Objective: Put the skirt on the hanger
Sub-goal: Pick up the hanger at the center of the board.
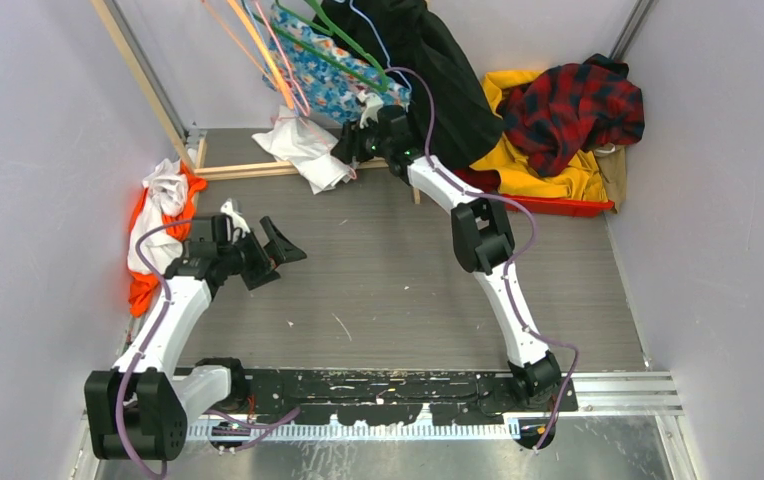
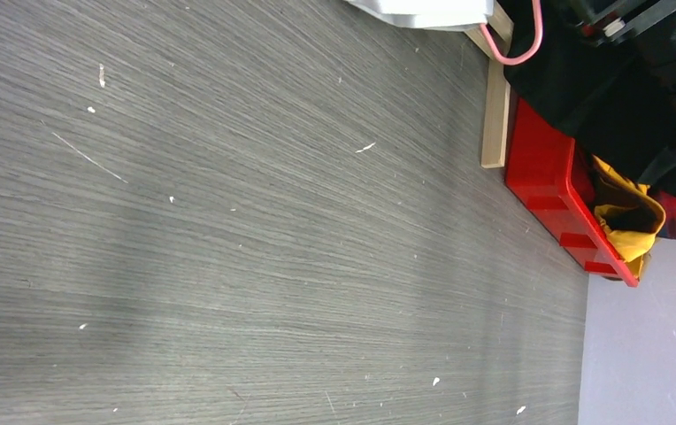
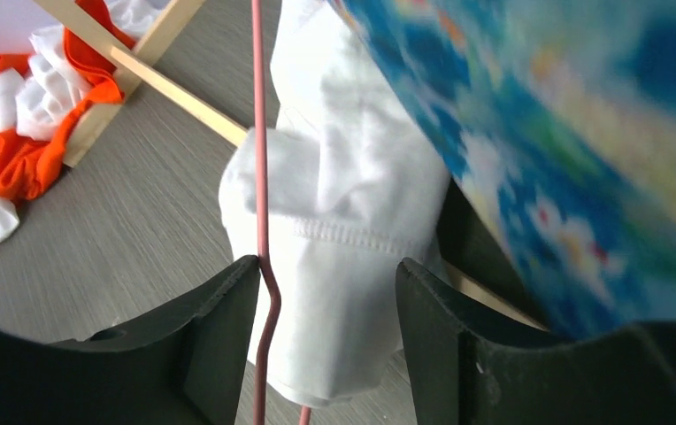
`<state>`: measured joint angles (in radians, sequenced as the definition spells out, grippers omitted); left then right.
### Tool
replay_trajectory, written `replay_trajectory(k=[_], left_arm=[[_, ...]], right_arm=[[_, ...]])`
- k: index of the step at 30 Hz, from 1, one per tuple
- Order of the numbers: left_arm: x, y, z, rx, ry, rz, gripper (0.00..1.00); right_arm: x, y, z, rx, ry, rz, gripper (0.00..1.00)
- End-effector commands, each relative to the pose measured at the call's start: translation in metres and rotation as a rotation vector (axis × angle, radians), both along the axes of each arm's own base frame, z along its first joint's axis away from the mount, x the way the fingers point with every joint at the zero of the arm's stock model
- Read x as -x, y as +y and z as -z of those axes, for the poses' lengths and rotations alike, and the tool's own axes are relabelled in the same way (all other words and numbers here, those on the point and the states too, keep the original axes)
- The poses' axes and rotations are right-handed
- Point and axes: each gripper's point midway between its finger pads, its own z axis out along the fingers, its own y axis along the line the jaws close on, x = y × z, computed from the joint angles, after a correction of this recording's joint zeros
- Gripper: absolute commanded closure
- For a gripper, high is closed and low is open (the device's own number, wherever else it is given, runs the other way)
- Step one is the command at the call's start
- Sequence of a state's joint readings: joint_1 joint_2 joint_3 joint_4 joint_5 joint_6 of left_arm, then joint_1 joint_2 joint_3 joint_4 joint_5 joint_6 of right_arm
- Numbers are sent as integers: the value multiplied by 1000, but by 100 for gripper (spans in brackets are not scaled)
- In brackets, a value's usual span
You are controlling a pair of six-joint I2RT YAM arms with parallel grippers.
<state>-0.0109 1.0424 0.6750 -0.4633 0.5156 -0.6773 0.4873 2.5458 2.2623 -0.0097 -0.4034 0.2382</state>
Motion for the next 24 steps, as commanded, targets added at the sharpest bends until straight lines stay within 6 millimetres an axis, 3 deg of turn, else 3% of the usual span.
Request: replay_trajectory(k=[1,3,9,14,15,16,18,24], left_arm=[[-16,2,-8,3,-60,-13,0],[-17,1,-6,6,-56,-10,0],[-18,1,-6,7,-59,-11,0],[-19,1,-4,7,-55,-10,0],[-19,1,-3,8,-54,-9,0],[-19,1,-2,11,-53,-8,0],[-19,0,-2,15,-52,-8,0],[-19,0,-4,19,-60,-9,0]], right_arm=[[3,-3,-33,-30,-83,24,38],[3,-3,-25,9,-97,43,39],[0,-3,-28,50,-126,73,45],[1,1,-30,48,-146,73,66],[2,3,-27,51,-149,72,74],[5,3,-41,40,-172,73,82],[10,6,-47,40,-194,70,95],[36,13,-62,52,-235,42,99]])
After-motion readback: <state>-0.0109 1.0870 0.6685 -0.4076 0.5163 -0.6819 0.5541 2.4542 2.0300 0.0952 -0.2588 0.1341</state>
